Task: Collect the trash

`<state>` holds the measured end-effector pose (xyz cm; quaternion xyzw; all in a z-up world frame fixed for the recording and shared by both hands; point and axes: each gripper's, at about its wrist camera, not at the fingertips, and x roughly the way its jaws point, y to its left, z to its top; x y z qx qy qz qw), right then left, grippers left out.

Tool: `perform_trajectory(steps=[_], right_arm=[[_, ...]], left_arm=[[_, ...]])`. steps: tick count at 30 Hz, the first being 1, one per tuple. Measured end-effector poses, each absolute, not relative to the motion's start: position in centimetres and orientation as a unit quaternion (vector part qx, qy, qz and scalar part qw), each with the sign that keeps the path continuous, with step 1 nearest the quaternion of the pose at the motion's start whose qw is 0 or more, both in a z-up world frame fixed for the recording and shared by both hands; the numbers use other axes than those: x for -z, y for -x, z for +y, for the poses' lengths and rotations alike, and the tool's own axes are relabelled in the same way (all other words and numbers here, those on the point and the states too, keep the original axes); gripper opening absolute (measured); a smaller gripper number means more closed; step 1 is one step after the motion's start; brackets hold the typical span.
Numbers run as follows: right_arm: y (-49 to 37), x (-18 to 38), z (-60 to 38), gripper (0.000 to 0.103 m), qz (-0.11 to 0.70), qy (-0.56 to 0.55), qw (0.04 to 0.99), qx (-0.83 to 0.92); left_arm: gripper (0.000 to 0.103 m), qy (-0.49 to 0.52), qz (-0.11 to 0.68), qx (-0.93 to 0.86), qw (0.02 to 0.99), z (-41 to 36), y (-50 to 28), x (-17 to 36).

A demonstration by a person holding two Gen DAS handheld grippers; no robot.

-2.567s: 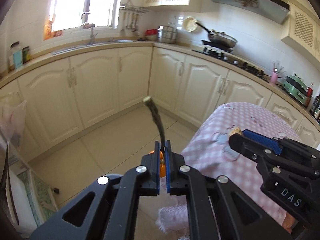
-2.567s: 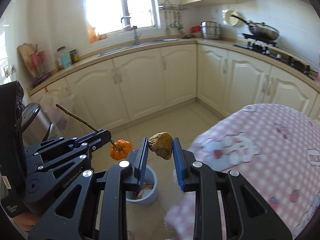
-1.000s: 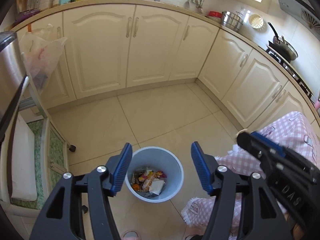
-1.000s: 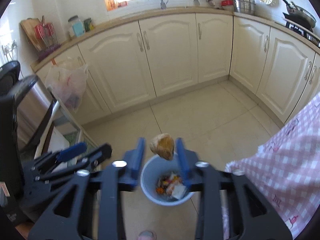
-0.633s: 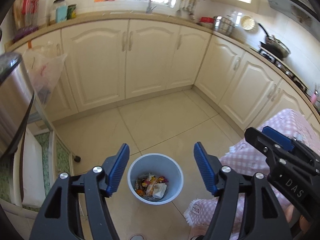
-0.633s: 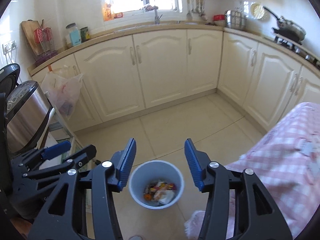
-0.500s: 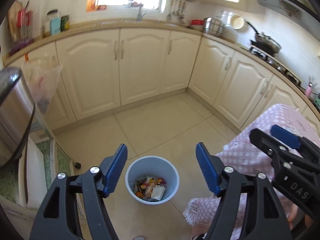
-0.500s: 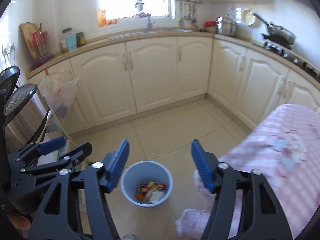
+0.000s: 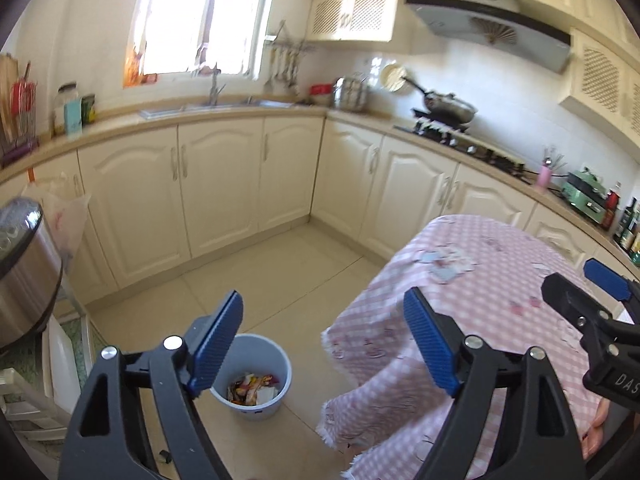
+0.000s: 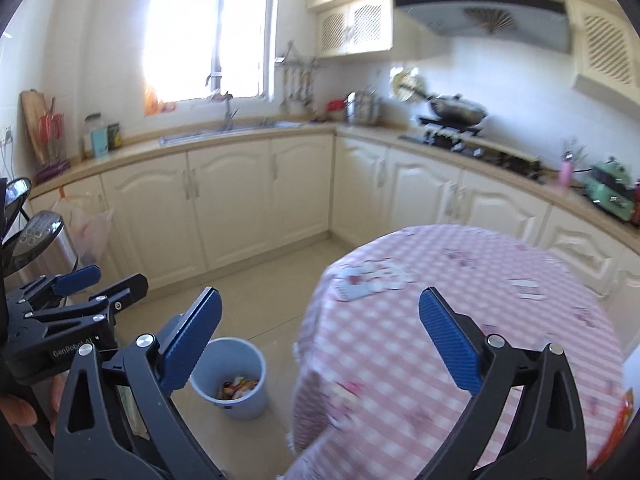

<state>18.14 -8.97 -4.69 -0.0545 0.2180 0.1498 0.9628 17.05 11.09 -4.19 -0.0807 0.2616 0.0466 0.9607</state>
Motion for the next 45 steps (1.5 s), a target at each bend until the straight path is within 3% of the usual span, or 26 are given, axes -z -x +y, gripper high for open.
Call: perform_trajectory(steps=[5,7,21,45], right_arm=[[-13.9,3.2,-13.0,0.095,0.183,0.039,0.975,-0.117],[-12.3,2.7,-14.5,0.095,0.171,0.031,0.979,-0.108],[-2.8,0.9,-20.6,0.095,0.104,0.006,0.993,-0.055],[0.9,0.8,-22.0,0.095,0.069,0.004,0.997,-0.043]], left_arm=[[0.084,0.061,0.229,-0.022,0.971,7.2,-13.0,1.6],[0.09,0.051,0.213,-0.014,0.976,5.7,-11.3,0.6],[0.092,0.008,0.136,0.018,0.991,-1.6,-2.4,-3.7],[0.092,-0.002,0.109,0.026,0.994,-3.6,1.1,-5.0]])
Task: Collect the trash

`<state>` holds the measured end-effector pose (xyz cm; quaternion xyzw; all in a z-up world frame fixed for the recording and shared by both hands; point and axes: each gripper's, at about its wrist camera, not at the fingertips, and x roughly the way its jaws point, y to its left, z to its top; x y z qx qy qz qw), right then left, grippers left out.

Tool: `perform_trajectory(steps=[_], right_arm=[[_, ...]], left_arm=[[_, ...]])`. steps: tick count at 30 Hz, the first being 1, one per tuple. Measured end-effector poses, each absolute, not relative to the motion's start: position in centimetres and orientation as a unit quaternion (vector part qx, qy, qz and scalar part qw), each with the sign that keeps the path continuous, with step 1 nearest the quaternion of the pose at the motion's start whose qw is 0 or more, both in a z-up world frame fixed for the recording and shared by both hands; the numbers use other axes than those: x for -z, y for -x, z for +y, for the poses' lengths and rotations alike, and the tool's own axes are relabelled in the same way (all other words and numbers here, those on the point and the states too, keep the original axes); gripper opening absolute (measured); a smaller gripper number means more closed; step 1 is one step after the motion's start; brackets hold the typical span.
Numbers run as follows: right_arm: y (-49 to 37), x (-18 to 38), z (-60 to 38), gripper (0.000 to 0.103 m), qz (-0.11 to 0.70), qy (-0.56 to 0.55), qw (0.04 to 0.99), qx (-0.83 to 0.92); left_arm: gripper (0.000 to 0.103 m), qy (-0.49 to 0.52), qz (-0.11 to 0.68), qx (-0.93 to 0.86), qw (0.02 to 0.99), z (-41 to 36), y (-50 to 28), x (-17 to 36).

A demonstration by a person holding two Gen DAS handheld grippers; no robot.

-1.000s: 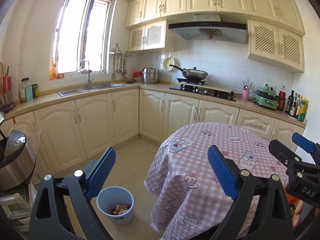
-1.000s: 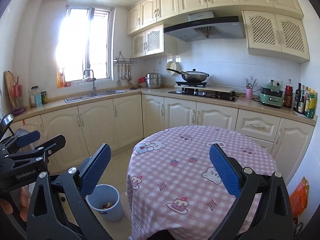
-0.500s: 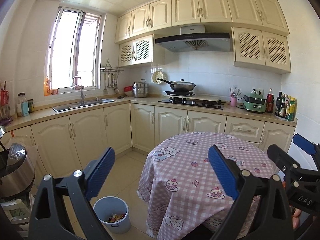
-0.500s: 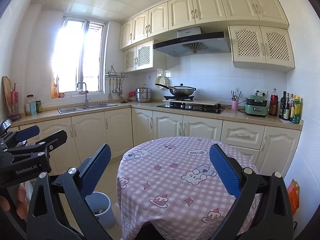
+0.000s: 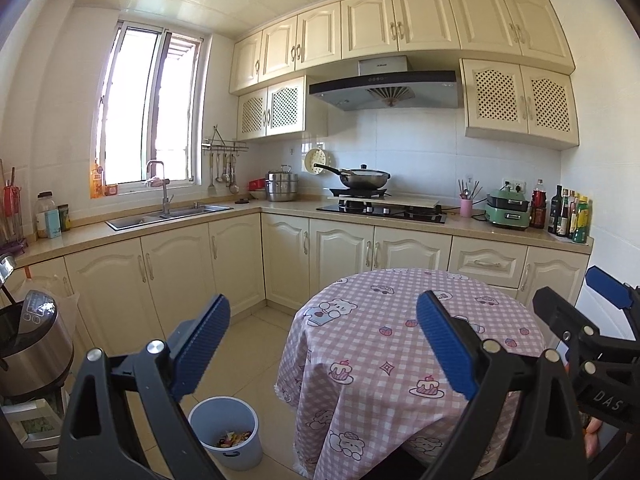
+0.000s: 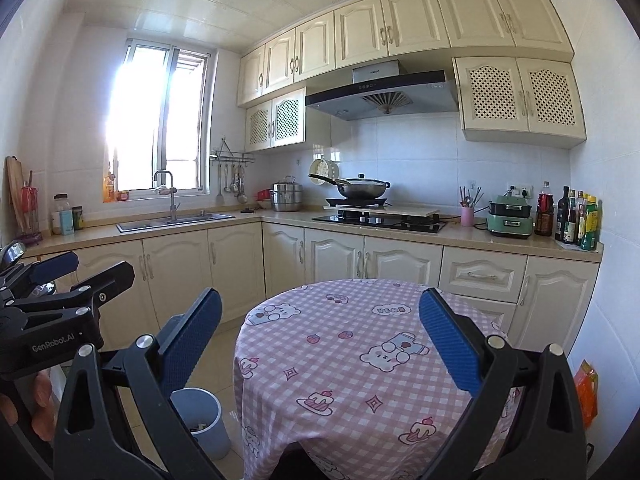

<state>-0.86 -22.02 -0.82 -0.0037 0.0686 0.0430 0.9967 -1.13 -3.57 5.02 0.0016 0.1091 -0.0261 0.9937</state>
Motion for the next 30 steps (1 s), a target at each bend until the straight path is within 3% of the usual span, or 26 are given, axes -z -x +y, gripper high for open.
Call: perform_trajectory(steps=[30], right_arm=[[0.87,0.76,-21.67,0.095,0.075,0.005,0.996,-0.045]], left_arm=[[0.092,0.003,0.119,0.028,0.992,-3.14,0.67,-4.35]])
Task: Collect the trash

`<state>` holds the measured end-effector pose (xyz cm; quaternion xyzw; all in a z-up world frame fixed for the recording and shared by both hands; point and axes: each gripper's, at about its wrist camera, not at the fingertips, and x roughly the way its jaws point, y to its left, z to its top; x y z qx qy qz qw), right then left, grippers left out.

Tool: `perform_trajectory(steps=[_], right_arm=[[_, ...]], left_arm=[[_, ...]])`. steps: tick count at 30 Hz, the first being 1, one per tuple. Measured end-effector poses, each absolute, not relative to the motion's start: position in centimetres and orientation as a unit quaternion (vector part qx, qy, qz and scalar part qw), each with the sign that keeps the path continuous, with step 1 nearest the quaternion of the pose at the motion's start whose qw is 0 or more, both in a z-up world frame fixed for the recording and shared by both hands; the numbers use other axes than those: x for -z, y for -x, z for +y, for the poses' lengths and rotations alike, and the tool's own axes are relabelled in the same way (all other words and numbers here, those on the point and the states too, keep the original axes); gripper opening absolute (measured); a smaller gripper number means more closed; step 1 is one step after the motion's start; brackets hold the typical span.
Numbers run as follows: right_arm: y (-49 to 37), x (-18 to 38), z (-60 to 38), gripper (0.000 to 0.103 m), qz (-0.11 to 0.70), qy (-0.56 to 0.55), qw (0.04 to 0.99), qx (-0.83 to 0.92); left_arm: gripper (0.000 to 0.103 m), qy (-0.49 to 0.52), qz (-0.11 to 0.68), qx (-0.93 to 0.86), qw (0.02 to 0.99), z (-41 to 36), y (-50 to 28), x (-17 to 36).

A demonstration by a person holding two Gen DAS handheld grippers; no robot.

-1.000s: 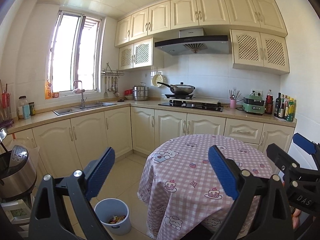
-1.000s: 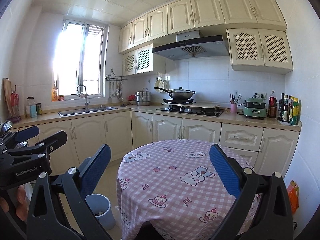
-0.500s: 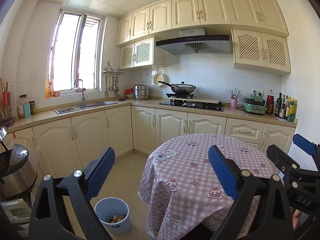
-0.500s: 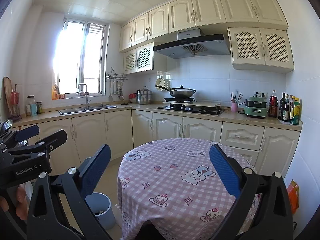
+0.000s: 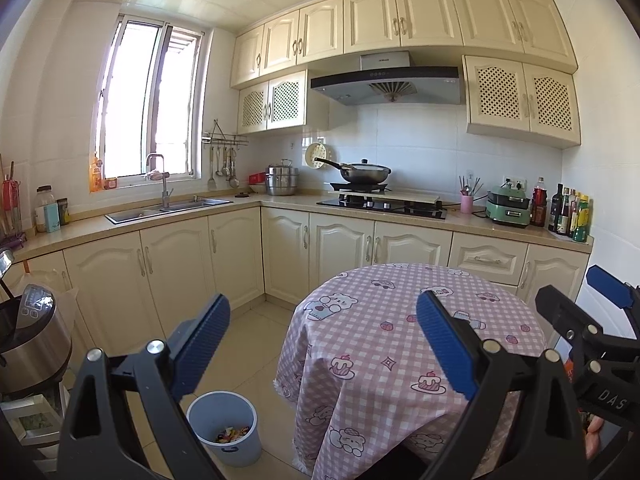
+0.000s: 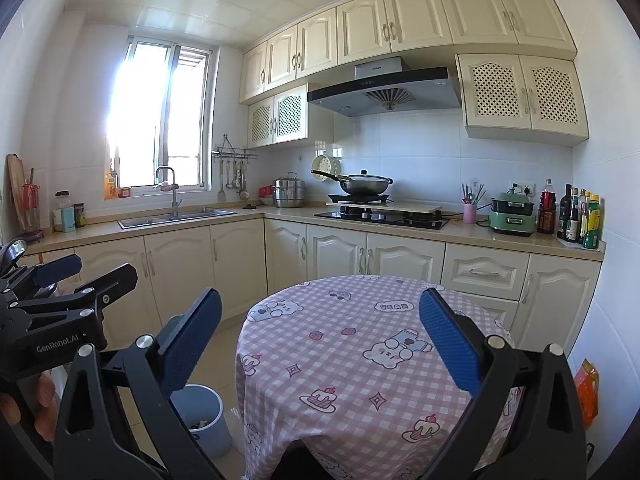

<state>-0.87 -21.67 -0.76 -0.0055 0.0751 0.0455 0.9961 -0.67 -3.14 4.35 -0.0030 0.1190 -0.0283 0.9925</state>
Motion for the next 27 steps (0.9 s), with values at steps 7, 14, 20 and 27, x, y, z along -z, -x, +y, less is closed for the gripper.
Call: perform_trajectory(steps=[7,14,20,27], right_arm=[[0.94,0.78,-21.69,0.095,0.077,0.004,0.996,-0.047],[0.86,0.78,-21.91,0.095,0.079,0.002,0.996,-0.047],[0.92,0.8,-22.01,0.095,0.08,0.002,0.996,-0.047],[0.9,0.77,-22.03,0.095,0.08,0.0,0.996,-0.047]], left_arm=[[0.092,0.004,0.121,0.029,0.992,-3.13,0.6,-4.31],[0.092,0.004,0.122,0.029,0.992,-3.18,0.5,-4.23],[0.092,0.003,0.125,0.03,0.992,-3.27,0.33,-4.03],[0.092,0.001,0.126,0.033,0.991,-3.39,0.41,-3.94]])
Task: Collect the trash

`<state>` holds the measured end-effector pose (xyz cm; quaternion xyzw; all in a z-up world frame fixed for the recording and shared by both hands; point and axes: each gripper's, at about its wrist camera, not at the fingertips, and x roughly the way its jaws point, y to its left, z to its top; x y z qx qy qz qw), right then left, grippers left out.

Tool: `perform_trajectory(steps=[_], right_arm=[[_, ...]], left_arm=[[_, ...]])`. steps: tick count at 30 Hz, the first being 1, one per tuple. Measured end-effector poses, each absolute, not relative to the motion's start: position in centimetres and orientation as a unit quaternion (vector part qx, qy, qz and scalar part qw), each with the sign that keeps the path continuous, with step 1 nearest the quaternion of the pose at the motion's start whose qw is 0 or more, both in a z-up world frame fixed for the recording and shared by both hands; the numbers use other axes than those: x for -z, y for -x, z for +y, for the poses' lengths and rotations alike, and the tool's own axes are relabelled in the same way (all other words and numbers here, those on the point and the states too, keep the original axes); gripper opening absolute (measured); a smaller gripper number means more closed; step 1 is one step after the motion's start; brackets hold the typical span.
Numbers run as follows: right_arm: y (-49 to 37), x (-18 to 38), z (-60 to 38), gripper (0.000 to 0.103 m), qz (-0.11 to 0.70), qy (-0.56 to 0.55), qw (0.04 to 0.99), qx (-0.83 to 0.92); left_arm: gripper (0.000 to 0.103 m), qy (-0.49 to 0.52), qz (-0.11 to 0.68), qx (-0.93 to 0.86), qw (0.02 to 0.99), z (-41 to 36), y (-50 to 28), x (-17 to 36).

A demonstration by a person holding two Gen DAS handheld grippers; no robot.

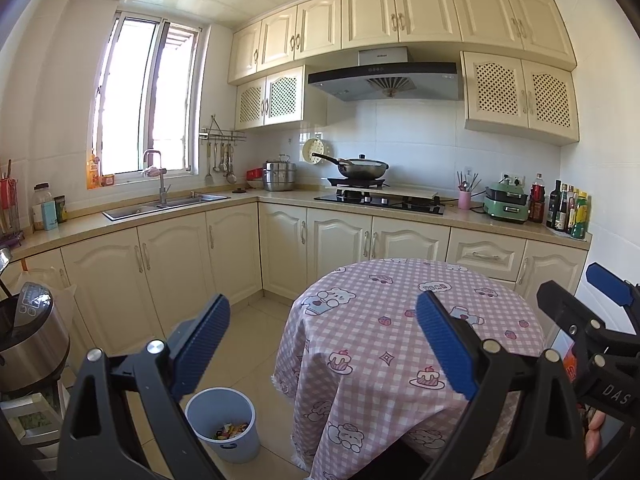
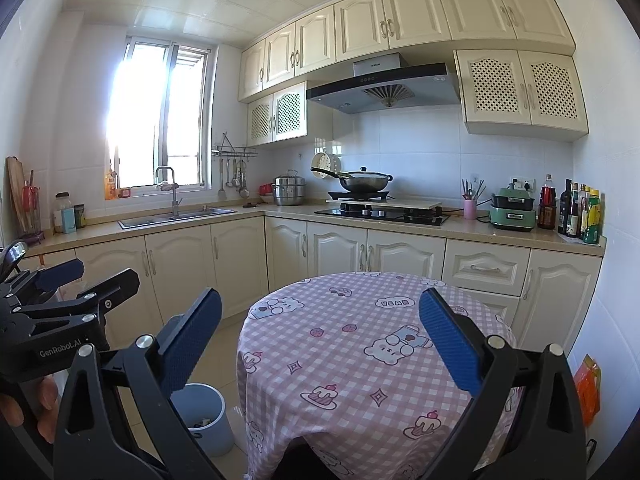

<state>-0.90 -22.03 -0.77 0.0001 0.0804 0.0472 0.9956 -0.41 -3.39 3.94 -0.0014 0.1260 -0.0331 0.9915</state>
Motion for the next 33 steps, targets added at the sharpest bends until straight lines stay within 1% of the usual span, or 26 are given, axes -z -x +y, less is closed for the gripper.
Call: perform_trajectory(steps=[33], right_arm=[[0.65,1.01,-21.36,0.095,0.085,0.002,0.995,-0.052]], left_arm=[[0.092,0.002,0.131,0.029,0.991,-3.59,0.3,-3.89]])
